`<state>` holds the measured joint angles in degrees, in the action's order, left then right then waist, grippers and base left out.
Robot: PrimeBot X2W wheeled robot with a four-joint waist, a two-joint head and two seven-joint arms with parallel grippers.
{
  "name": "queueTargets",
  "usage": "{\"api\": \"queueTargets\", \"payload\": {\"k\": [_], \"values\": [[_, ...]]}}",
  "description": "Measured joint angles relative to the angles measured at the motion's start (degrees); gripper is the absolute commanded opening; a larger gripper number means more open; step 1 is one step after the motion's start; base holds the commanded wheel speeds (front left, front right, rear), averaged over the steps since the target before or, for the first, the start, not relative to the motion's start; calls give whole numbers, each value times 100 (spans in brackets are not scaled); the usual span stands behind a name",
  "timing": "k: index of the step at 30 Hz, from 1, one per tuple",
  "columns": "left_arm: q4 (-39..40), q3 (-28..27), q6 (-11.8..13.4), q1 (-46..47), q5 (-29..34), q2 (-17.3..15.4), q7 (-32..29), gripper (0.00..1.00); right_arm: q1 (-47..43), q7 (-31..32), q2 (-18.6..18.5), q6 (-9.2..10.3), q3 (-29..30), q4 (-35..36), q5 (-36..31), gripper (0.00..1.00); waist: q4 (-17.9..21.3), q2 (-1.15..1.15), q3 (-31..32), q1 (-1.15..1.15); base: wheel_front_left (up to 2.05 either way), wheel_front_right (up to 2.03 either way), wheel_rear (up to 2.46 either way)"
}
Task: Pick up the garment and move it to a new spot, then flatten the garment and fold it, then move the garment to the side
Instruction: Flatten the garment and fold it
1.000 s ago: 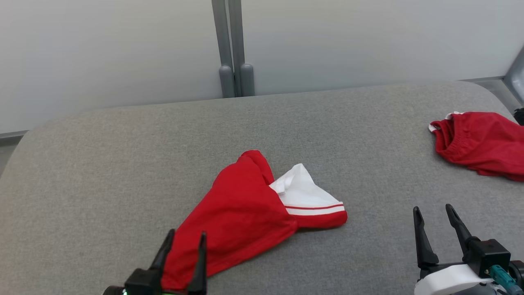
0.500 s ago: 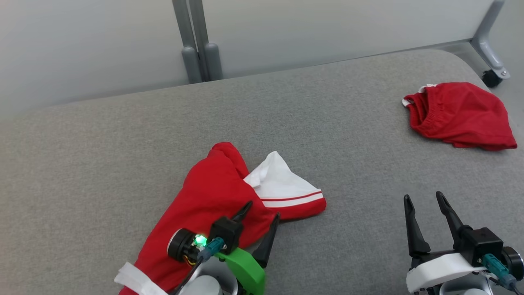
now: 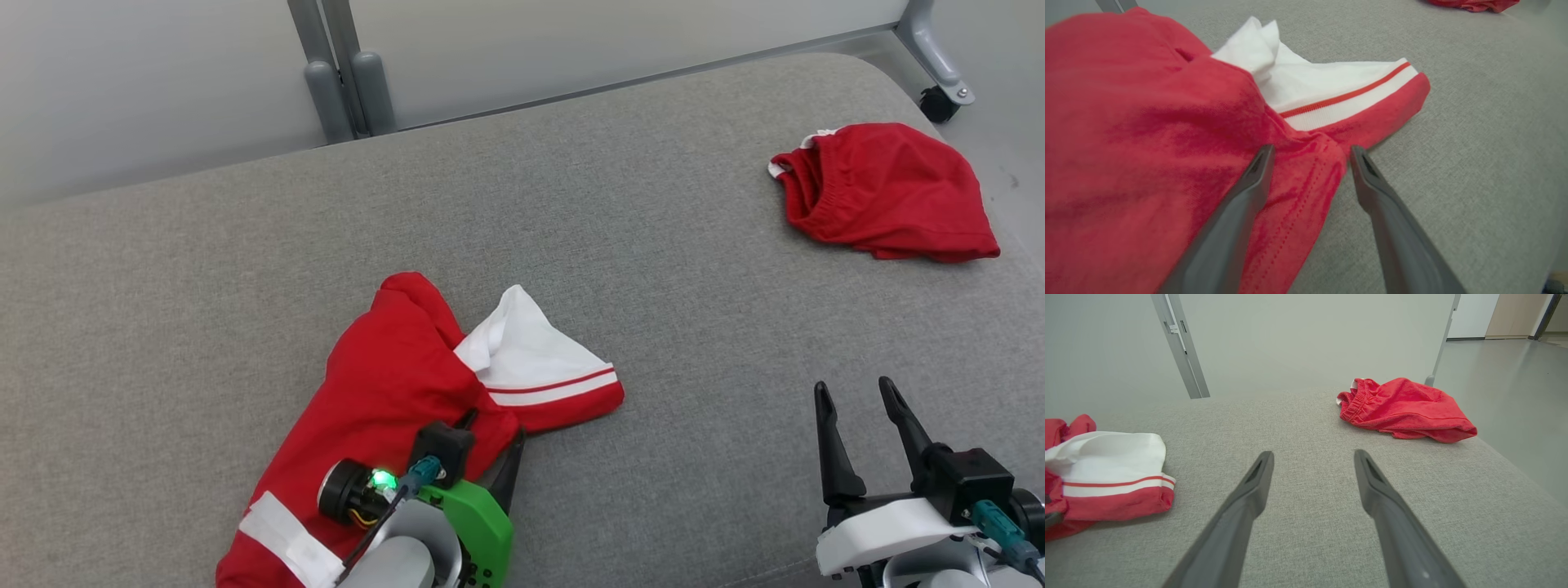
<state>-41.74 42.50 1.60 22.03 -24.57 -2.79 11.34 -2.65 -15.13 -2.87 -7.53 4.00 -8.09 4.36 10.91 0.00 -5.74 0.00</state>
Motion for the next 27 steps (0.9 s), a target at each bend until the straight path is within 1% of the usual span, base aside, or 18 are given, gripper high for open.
{"api": "queueTargets", "payload": {"k": [1, 2, 3, 5, 7, 9, 10, 11, 12, 13, 14, 18, 21, 22, 23, 25, 27], "values": [[-42, 10, -1, 19, -26, 1, 37, 69, 9, 0, 0, 0, 1, 0, 0, 100, -11, 0, 4, 0, 0, 0, 0], [-82, 15, -1, 38, -69, 0, 60, 60, 11, 0, 0, 0, 4, 0, 0, 100, -25, 0, 9, 0, 0, 0, 0], [-105, 26, -5, 52, -118, -1, 89, 48, 11, 0, 0, 0, 9, 0, 0, 100, -40, 0, 17, 0, 0, 0, 0], [-112, 55, -46, 65, -224, 0, 134, 44, 10, 0, 0, 0, 23, -3, 0, 100, -69, 0, 35, 0, 0, 0, 0], [-113, 91, -63, 66, -361, 1, 164, 44, 5, 0, -1, 0, 29, -10, 0, 100, -95, 0, 60, 0, 0, 0, 0], [-216, 205, -62, 76, -416, 0, 214, 38, 3, 0, 0, 0, 23, -23, 2, 100, -141, 0, 80, 0, 0, 0, 0], [-231, 209, -60, 81, -459, 0, 227, 36, 3, 0, 0, 0, 21, -25, 3, 100, -148, 0, 87, 0, 0, 0, 0], [-214, 201, -60, 83, -522, 0, 238, 29, 0, 0, 0, 0, 25, -25, 5, 100, -158, 0, 94, 0, 0, 0, 0], [-189, 185, -60, 83, -582, 1, 260, 18, -4, 0, 0, 0, 31, -26, 9, 100, -168, 0, 101, 0, 0, 0, 0], [-129, 133, -57, 83, -708, 1, 286, 2, -13, 0, 0, 0, 41, -26, 9, 100, -182, 0, 111, 0, 0, 0, 0], [-63, 56, -56, 83, -803, 1, 296, 0, -30, 0, 0, 0, 54, -25, 9, 100, -199, 0, 122, 0, 0, 0, 0], [332, -333, -64, 52, -1183, -5, 342, 0, -99, 0, 0, 0, 129, -25, 10, 100, -304, 0, 169, 0, 0, 0, 0], [862, -714, -108, -91, -1525, -142, 344, 0, -168, 0, 1, 0, 155, -30, 18, 100, -405, 0, 207, 0, 0, 0, 0], [1039, -828, -101, -124, -1581, -250, 344, 0, -179, 0, -1, 0, 167, -29, 24, 100, -438, 0, 216, 0, 0, 0, 0], [1247, -981, -65, -155, -1667, -434, 323, 0, -181, 0, -2, 0, 166, -26, 46, 100, -482, 0, 225, 0, 0, 0, 0], [1637, -1300, 20, -201, -1882, -859, 123, 0, -181, 0, 0, 0, 144, -27, 54, 100, -569, 0, 239, 0, 0, 0, 0], [1902, -1601, 93, -235, -2087, -1217, -99, 0, -179, 0, 0, 0, 118, -24, 54, 100, -643, 0, 245, 0, 0, 0, 0]]}}
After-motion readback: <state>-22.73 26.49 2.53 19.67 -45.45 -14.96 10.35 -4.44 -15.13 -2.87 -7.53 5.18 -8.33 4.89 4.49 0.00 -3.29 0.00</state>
